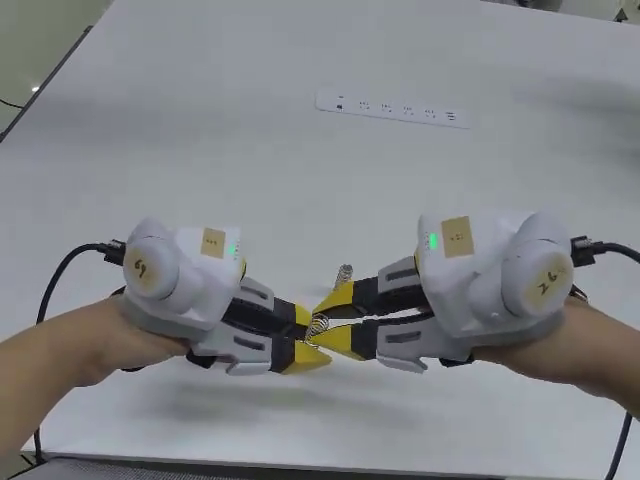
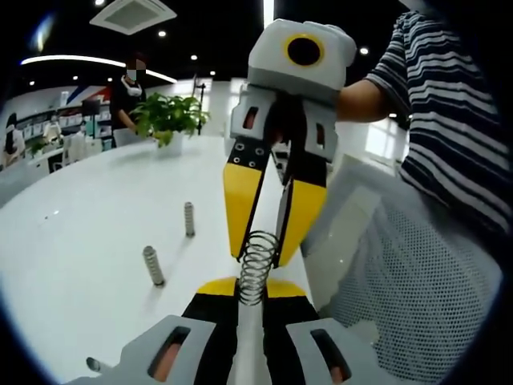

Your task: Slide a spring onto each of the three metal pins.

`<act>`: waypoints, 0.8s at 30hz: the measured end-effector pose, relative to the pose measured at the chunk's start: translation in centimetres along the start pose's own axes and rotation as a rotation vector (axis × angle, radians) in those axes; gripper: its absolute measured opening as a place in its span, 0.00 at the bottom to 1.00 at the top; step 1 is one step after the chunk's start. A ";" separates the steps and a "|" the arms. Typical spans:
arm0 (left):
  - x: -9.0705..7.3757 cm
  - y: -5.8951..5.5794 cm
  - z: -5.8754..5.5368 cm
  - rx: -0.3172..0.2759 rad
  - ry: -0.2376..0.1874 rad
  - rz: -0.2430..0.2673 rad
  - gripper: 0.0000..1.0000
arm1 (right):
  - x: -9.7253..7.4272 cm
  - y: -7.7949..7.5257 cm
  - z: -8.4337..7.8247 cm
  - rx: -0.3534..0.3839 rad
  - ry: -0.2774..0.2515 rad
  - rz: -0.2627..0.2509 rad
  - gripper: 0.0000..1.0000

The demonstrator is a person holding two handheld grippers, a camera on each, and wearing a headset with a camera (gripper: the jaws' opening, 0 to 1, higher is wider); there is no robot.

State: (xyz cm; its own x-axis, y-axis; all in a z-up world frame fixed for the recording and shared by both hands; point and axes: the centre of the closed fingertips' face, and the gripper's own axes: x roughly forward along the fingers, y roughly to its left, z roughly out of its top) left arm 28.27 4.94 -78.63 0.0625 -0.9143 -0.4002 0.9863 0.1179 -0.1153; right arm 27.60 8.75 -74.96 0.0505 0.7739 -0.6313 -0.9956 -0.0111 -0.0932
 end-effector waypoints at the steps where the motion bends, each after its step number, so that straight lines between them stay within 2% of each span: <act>1: 0.0 0.0 0.0 0.000 -0.001 -0.001 0.03 | 0.1 0.0 0.1 0.008 -0.010 -0.003 0.07; 10: -0.4 0.5 -0.3 -0.013 0.013 0.016 0.03 | 0.5 -0.3 0.4 0.015 -0.038 -0.017 0.07; 24: -0.7 1.0 0.1 -0.063 -0.010 0.046 0.05 | 0.1 -0.5 0.9 -0.030 -0.020 -0.009 0.07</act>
State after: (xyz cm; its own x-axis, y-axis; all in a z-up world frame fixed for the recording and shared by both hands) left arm 29.21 5.65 -78.34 0.1098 -0.9111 -0.3973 0.9709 0.1839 -0.1535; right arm 28.04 9.37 -74.31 0.0571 0.7867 -0.6146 -0.9923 -0.0230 -0.1216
